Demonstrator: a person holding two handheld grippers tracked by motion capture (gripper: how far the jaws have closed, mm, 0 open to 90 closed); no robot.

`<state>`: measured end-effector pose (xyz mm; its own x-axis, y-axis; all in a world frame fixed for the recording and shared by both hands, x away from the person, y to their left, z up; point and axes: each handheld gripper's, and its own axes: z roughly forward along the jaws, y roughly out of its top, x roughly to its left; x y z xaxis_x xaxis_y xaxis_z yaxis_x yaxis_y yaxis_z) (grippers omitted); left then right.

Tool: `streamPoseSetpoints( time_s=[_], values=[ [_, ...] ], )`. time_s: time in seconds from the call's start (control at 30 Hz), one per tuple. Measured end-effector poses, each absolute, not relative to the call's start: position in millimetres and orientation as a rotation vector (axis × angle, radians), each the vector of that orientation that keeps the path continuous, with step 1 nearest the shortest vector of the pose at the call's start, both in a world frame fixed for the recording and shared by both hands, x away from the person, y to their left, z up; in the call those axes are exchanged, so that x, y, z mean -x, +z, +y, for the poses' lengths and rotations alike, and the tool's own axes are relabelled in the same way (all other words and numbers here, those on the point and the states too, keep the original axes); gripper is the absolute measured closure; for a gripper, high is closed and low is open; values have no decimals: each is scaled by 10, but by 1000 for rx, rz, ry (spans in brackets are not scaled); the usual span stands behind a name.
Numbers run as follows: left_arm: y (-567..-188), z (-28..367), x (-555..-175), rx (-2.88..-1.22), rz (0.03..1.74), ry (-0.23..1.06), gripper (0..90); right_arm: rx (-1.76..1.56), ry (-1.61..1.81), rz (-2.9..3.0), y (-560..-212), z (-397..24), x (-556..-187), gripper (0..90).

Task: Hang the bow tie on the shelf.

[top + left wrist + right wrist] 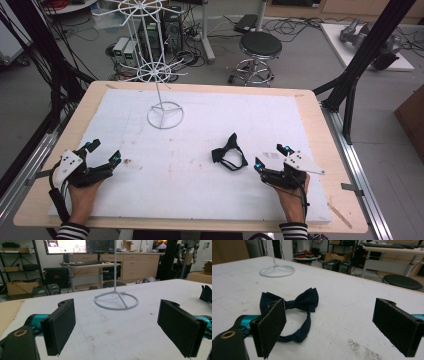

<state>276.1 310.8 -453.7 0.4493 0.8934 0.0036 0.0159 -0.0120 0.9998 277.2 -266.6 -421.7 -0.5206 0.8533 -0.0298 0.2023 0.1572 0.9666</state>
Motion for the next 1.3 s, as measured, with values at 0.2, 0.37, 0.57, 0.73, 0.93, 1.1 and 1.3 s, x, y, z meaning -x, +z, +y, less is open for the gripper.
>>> streamPoseSetpoints(
  time_s=[0.2,0.37,0.57,0.73,0.93,1.1,1.3],
  values=[
    [-4537,3108,-2761,-1413,868,855,153,-1001,1361,1907,-4097,-2595,-2885,107],
    [-4537,3108,-2761,-1414,867,857,153,-985,1327,1988,-4023,-2517,-2992,107],
    [-4537,3108,-2763,-1412,868,856,153,-969,1273,2066,-3977,-2439,-3091,159],
    [-4537,3107,-2764,-1414,868,855,153,-957,1249,2102,-3946,-2383,-3154,160],
    [-4537,3108,-2765,-1414,867,855,153,-922,1209,2154,-3891,-2292,-3245,176],
    [-4536,3109,-2764,-1416,867,854,153,-920,1177,2202,-3890,-2232,-3331,188],
    [-4536,3110,-2766,-1417,868,852,153,-933,1109,2255,-3928,-2151,-3447,207]
  ],
)
